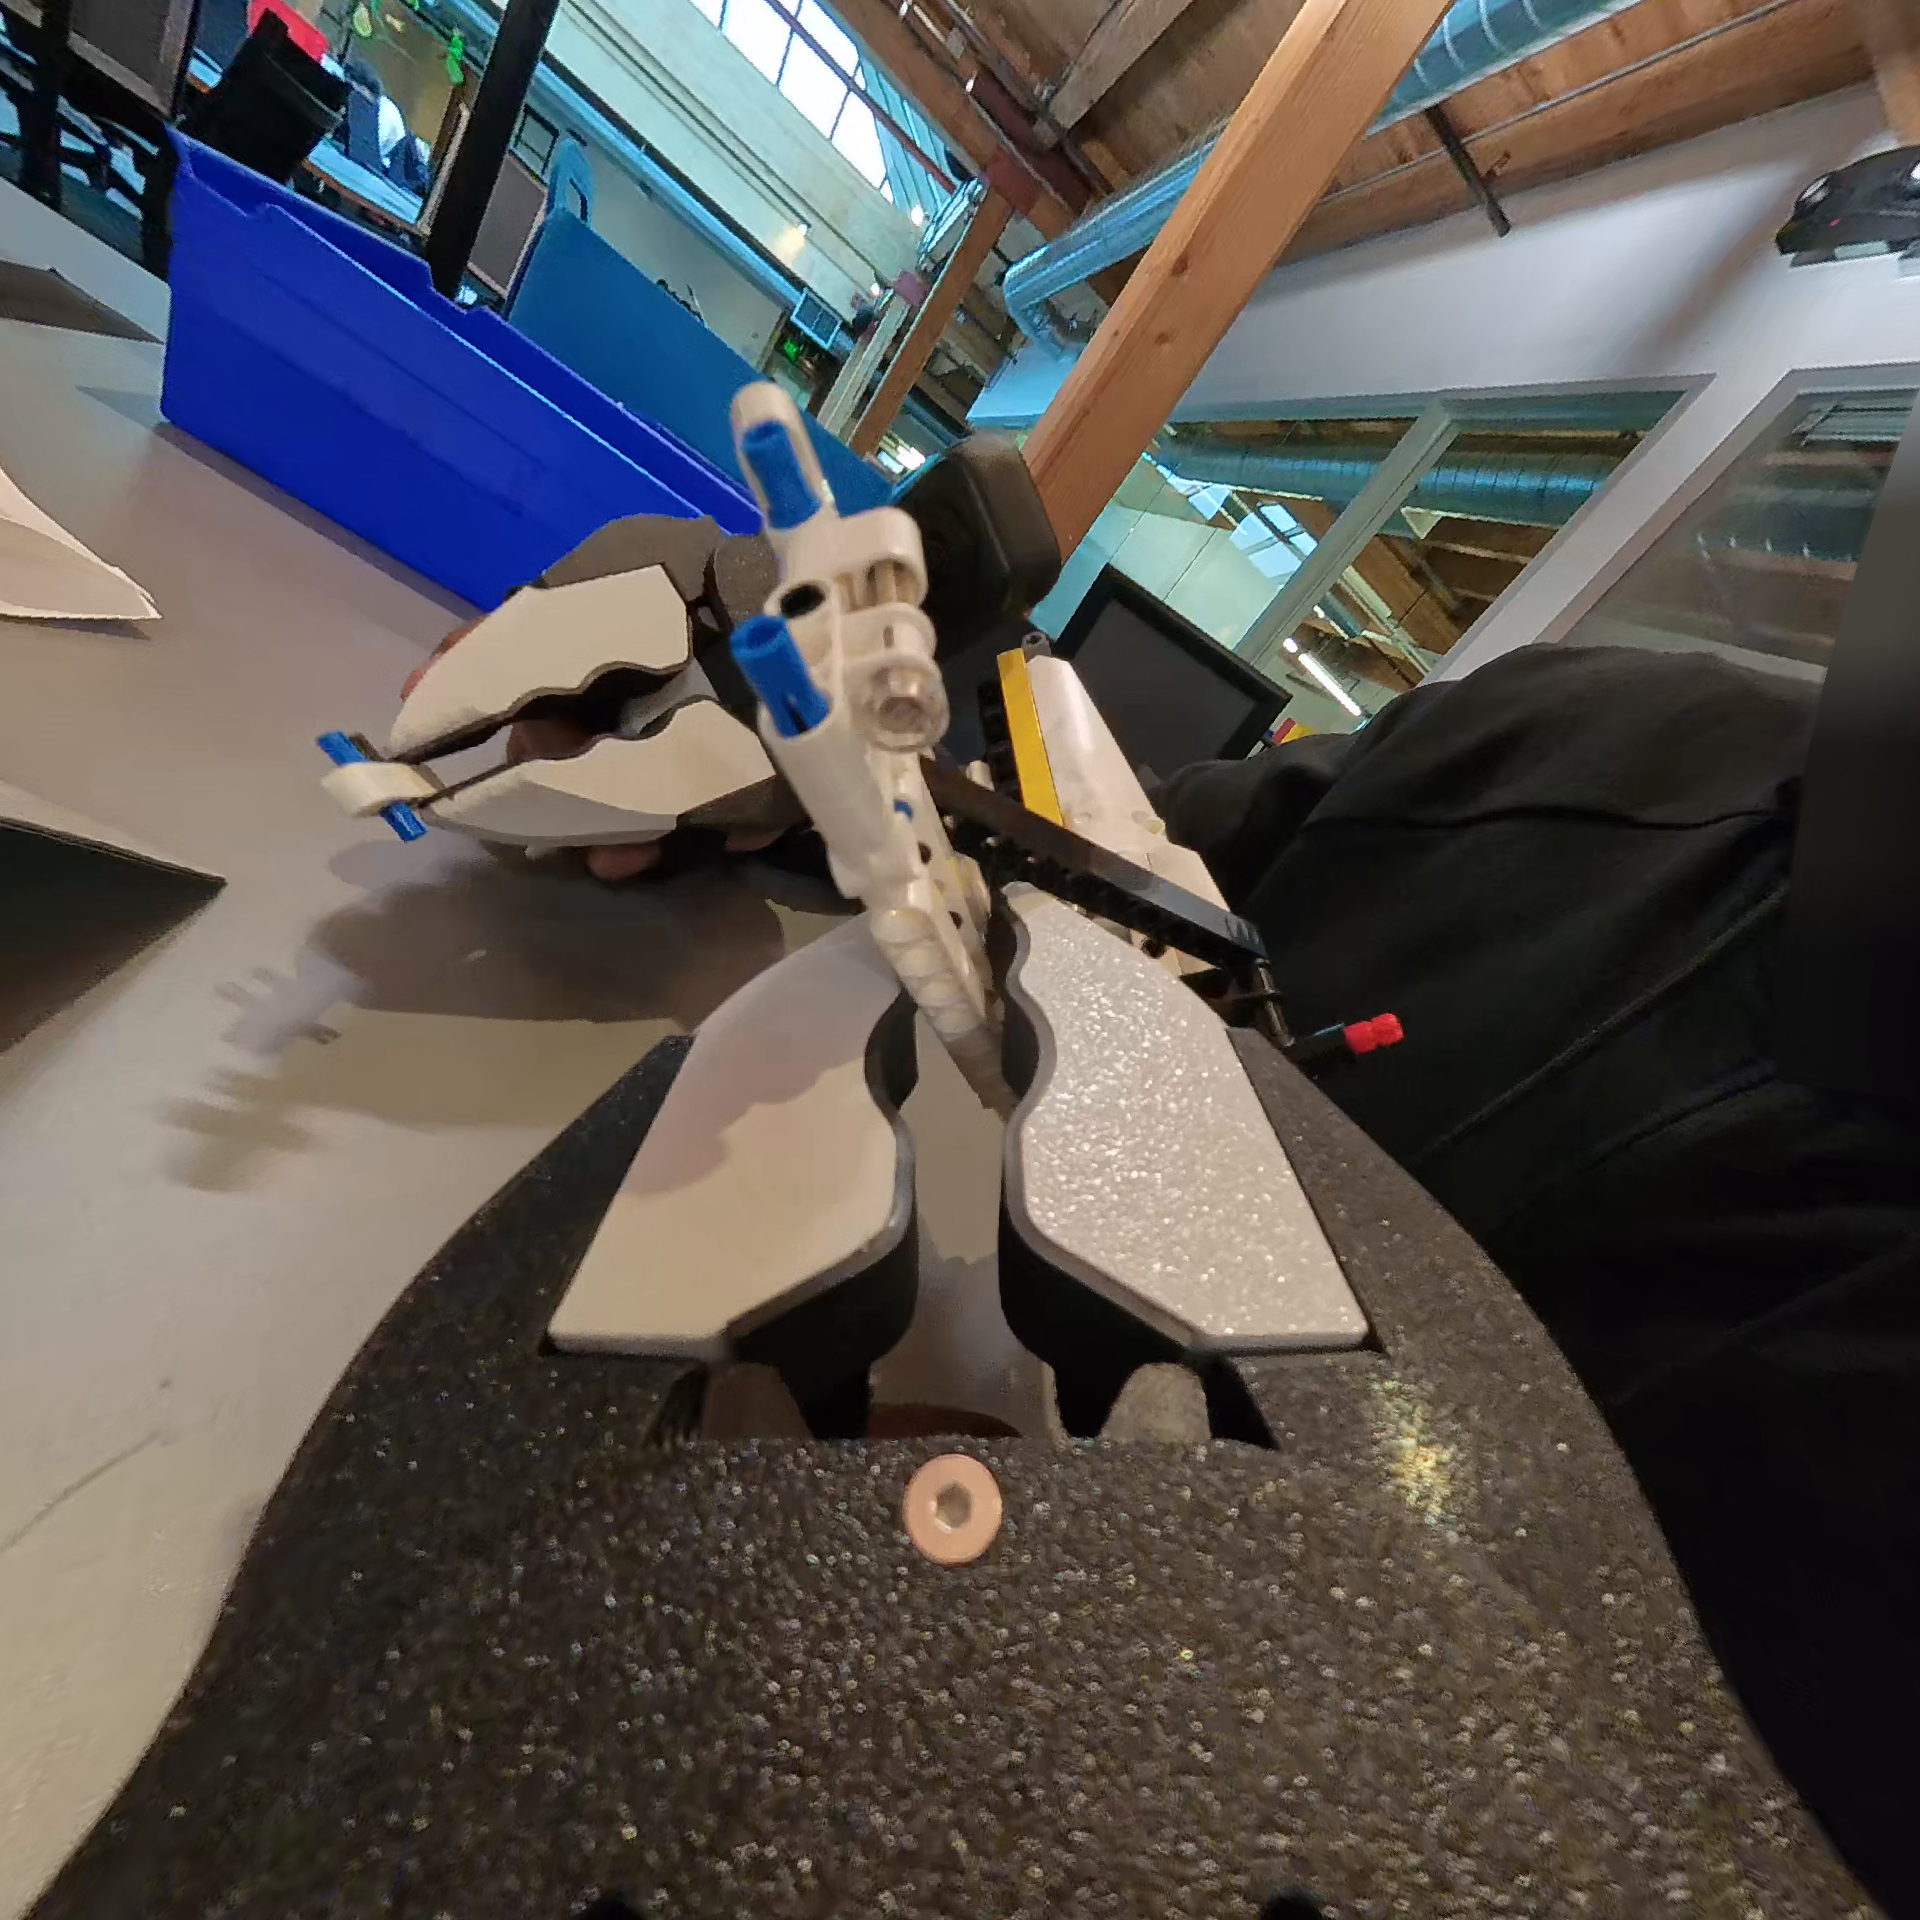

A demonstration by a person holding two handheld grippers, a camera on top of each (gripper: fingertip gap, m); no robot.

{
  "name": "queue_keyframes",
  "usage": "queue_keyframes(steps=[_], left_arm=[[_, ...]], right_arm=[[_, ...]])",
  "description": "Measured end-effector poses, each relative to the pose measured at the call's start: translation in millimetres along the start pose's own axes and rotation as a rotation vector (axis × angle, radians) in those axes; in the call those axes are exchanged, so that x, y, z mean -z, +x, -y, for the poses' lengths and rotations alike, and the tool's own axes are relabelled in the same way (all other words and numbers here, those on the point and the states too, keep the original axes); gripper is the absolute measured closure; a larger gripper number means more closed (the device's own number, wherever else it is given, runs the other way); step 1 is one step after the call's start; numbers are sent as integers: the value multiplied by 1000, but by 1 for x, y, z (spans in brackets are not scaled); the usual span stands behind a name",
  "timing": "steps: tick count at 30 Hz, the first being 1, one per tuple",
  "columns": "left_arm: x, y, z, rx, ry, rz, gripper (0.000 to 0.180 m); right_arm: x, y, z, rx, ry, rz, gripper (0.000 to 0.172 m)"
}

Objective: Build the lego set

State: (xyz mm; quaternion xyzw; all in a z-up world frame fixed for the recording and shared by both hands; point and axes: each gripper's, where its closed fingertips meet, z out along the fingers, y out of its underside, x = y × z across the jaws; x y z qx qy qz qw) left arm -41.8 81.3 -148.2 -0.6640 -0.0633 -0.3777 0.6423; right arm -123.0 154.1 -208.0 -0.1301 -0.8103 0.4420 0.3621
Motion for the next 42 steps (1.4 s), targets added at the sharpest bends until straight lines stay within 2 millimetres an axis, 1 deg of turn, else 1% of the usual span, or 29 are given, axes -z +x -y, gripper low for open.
queue_keyframes(steps=[8, 14, 18, 23, 29, 33, 36, 39, 42], left_arm=[[-15, 6, -11, -48, -39, 27, 169], [-26, 11, -17, -68, -37, 45, 168], [-33, 6, -24, -33, -58, 99, 167], [-38, -1, -34, 16, -106, 156, 167], [-38, -1, -40, 68, -141, 153, 167], [-37, -5, -44, 105, -168, 172, 167], [-36, -8, -47, 139, -180, 192, 167], [-36, -9, -47, 144, -181, 194, 167], [-36, -8, -48, 156, -186, 188, 167]], right_arm=[[2, 6, 5, 50, 34, -70, 164], [6, 9, 18, 127, 83, -142, 164], [5, 6, 23, 157, 97, -149, 164], [3, 4, 28, 149, 124, -135, 165], [2, 0, 38, 100, 171, -84, 164], [4, 1, 41, 56, 194, -56, 164], [7, 0, 48, -55, 224, 28, 164], [13, 4, 60, -185, 272, 87, 164], [15, 5, 68, -186, 264, 111, 164]])
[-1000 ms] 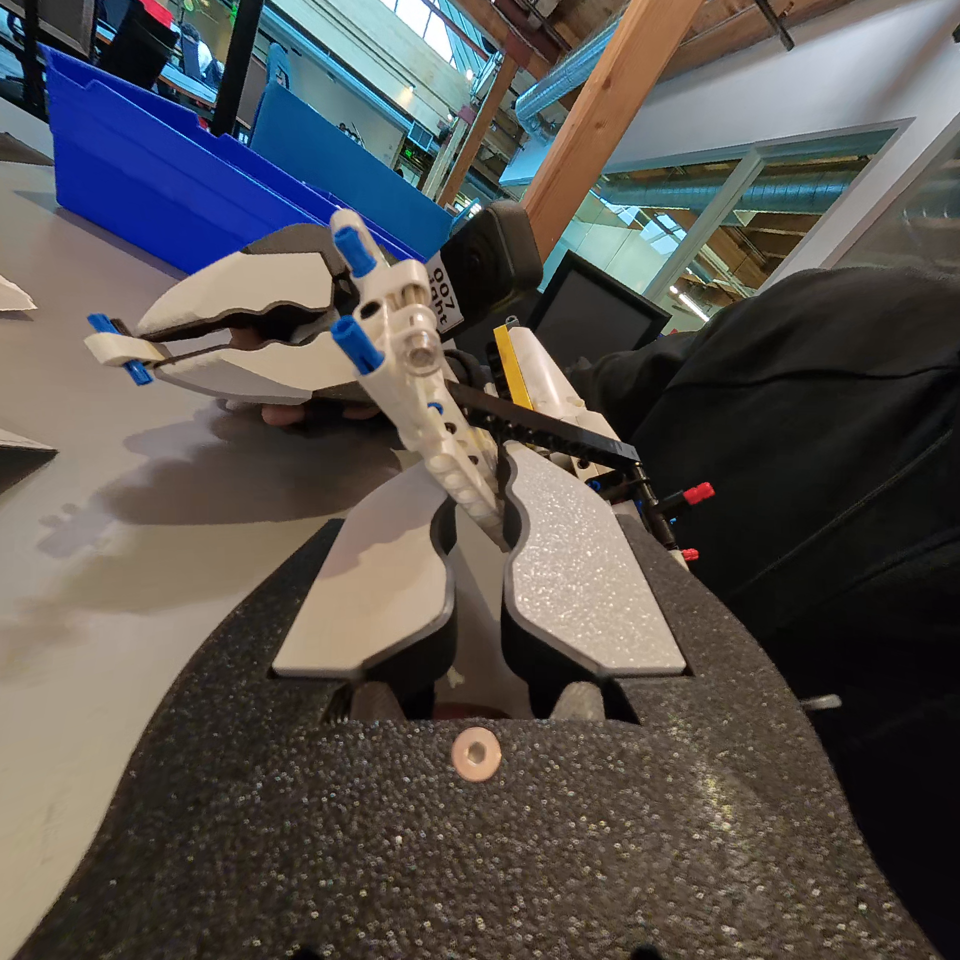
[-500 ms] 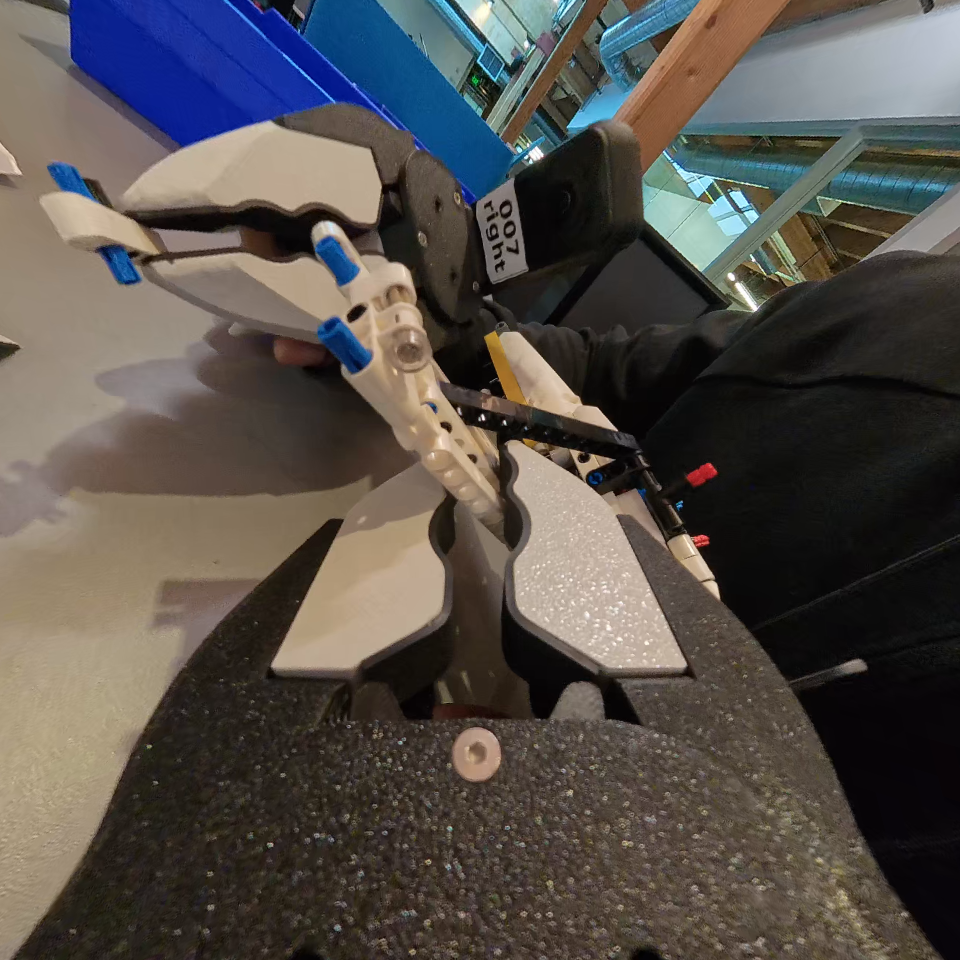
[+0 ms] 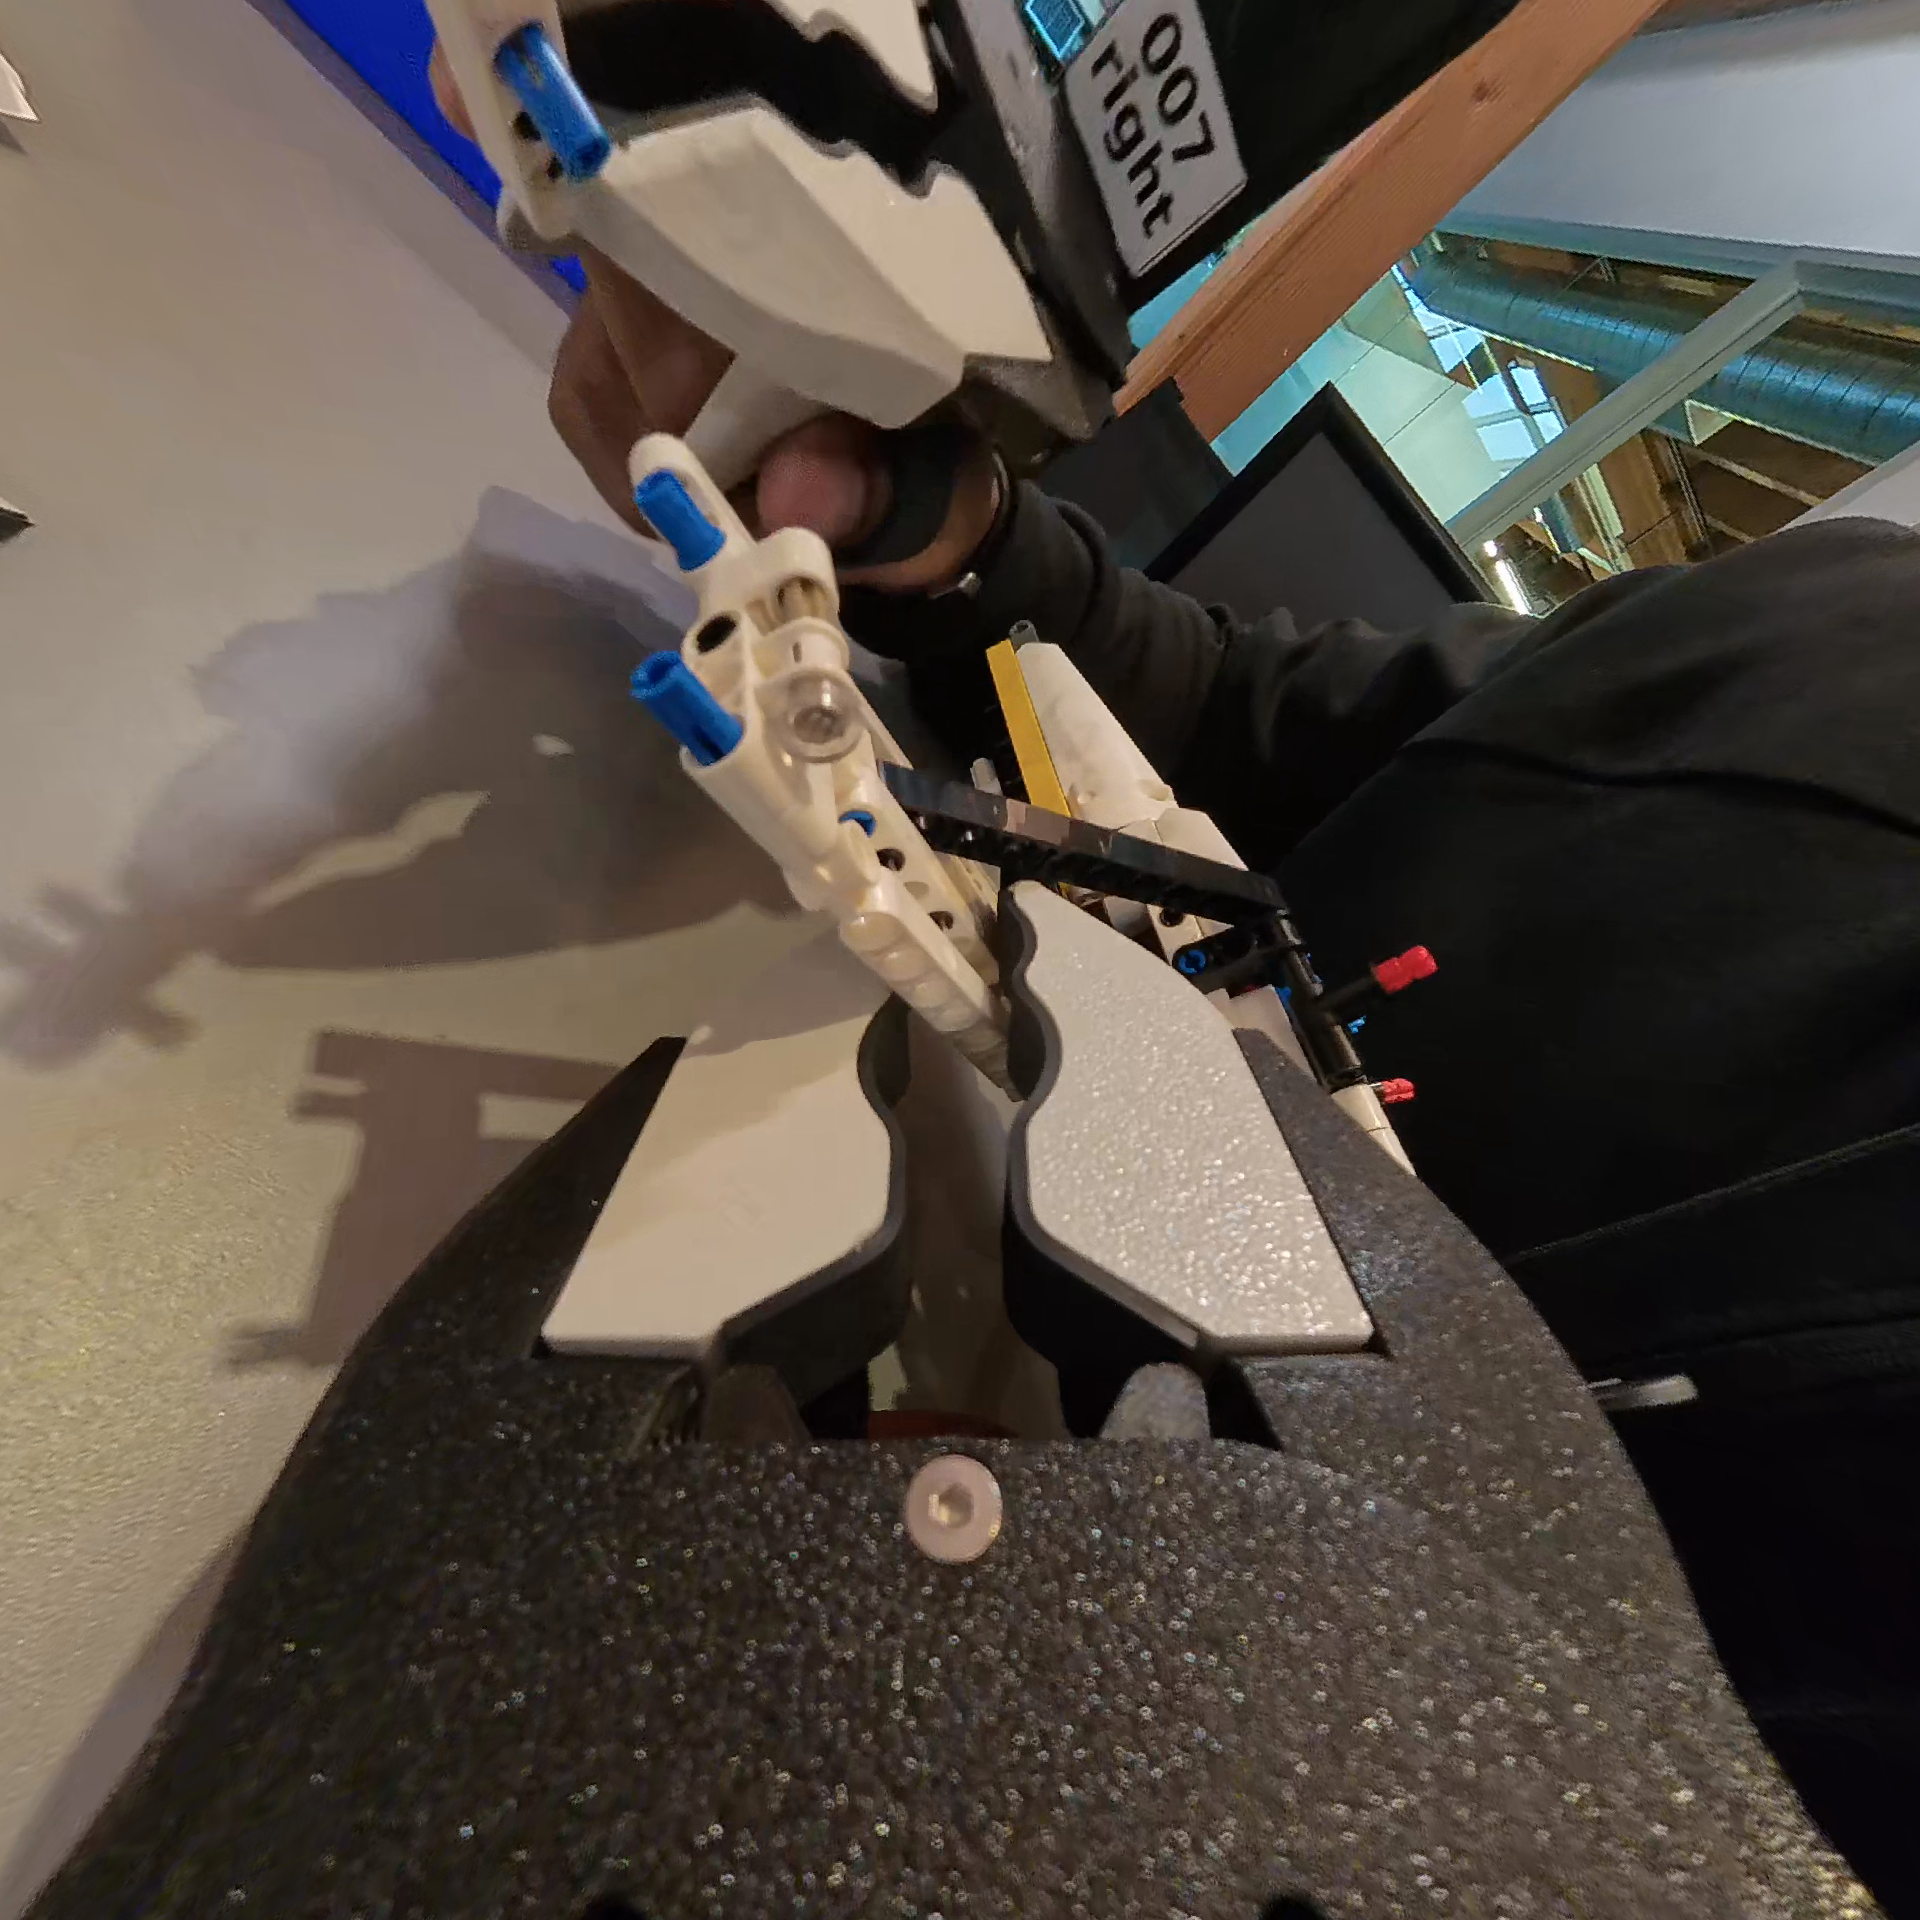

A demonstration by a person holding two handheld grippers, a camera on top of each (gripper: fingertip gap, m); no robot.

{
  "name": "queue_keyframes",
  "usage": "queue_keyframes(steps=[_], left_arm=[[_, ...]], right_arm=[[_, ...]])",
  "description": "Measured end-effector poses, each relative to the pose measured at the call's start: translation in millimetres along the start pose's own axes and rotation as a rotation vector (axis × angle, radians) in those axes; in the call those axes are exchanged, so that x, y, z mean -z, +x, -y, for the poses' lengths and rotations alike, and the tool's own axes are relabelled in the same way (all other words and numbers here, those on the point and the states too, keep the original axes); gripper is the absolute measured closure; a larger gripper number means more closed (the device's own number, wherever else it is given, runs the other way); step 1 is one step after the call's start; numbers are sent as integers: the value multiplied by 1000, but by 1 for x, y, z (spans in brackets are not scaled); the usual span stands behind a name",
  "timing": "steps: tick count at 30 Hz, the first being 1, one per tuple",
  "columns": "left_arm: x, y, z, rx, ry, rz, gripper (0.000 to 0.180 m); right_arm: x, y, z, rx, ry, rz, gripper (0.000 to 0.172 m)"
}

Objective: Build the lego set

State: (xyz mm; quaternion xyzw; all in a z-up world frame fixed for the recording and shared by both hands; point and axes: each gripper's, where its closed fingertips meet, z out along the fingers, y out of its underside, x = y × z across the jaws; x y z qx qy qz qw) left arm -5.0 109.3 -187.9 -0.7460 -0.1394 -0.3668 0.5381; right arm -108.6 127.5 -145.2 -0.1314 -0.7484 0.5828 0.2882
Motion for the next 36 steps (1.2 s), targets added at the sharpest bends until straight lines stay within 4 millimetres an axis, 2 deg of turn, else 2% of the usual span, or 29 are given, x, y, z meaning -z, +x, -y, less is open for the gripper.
queue_keyframes(steps=[6, 20, 31, 36], left_arm=[[-3, 4, -5, -8, -31, -24, 167], [-6, 6, -10, -35, -65, -24, 166], [-8, 10, -15, -61, -98, -40, 165], [-9, 13, -17, -72, -106, -61, 165]], right_arm=[[-6, -11, 1, 138, -116, 61, 164], [-12, -39, 4, 223, -270, 252, 164], [-2, -48, 4, 270, -302, 320, 164], [-1, -45, 6, 310, -306, 310, 164]])
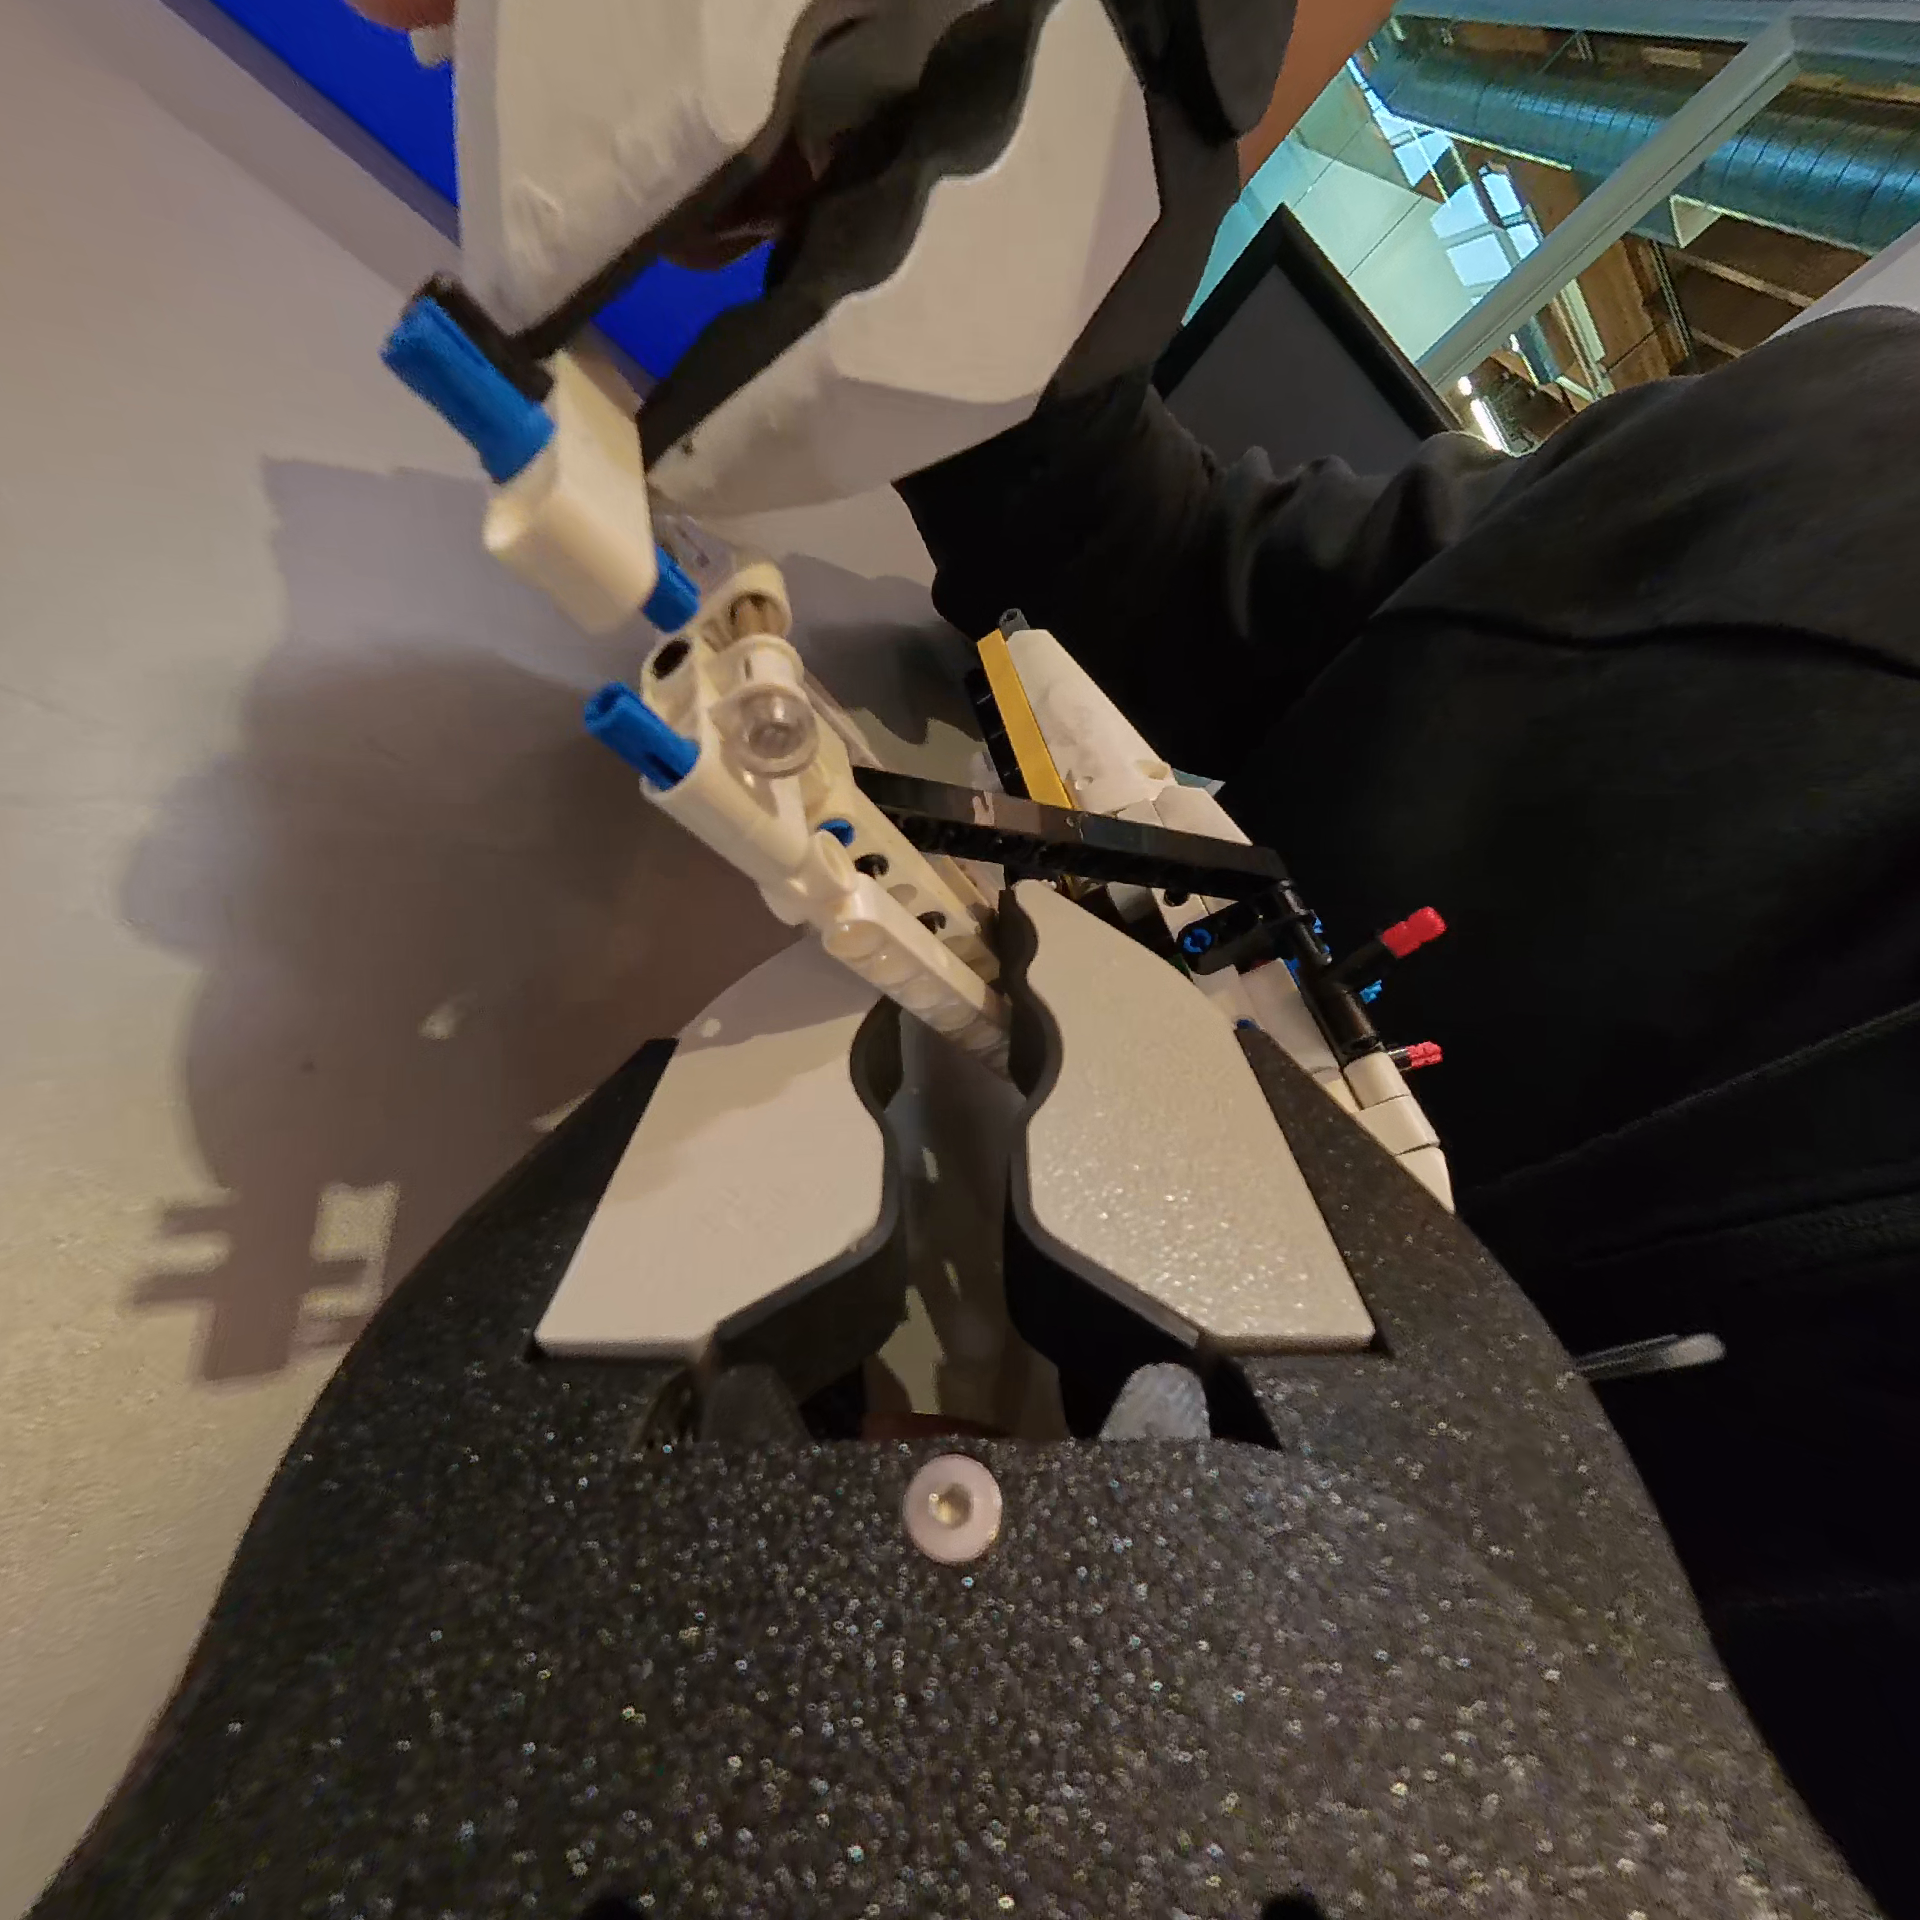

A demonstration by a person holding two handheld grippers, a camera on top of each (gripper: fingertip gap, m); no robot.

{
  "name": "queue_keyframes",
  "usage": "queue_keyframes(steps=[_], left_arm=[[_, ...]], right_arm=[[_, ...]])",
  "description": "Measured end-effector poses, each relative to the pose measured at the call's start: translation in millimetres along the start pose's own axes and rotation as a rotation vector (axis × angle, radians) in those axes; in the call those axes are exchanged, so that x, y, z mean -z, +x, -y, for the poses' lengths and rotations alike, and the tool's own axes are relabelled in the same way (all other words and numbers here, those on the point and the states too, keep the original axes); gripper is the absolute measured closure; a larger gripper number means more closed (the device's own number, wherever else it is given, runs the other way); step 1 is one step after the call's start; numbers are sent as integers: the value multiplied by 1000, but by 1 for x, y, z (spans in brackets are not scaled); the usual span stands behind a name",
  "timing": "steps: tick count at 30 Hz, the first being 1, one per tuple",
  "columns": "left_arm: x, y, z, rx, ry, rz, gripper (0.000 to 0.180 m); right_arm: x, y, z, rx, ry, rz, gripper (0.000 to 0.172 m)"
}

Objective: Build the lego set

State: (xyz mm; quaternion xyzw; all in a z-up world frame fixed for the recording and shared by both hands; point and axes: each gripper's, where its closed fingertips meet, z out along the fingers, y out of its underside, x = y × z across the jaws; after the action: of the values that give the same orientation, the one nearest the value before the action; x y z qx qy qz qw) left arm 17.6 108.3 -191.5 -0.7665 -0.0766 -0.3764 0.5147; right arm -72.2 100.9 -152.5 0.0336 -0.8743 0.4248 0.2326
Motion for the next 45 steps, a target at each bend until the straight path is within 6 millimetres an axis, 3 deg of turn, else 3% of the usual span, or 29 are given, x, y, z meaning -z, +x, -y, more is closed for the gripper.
queue_keyframes(steps=[17, 32, 45], left_arm=[[0, 9, 1, -50, 6, -47, 165], [-1, 7, 1, -49, 11, -38, 164], [2, 15, 4, -21, 19, -112, 142]], right_arm=[[0, -8, 1, 6, -6, 142, 164], [0, -7, 1, 18, 20, 139, 164], [0, -7, -1, 33, 4, 114, 164]])
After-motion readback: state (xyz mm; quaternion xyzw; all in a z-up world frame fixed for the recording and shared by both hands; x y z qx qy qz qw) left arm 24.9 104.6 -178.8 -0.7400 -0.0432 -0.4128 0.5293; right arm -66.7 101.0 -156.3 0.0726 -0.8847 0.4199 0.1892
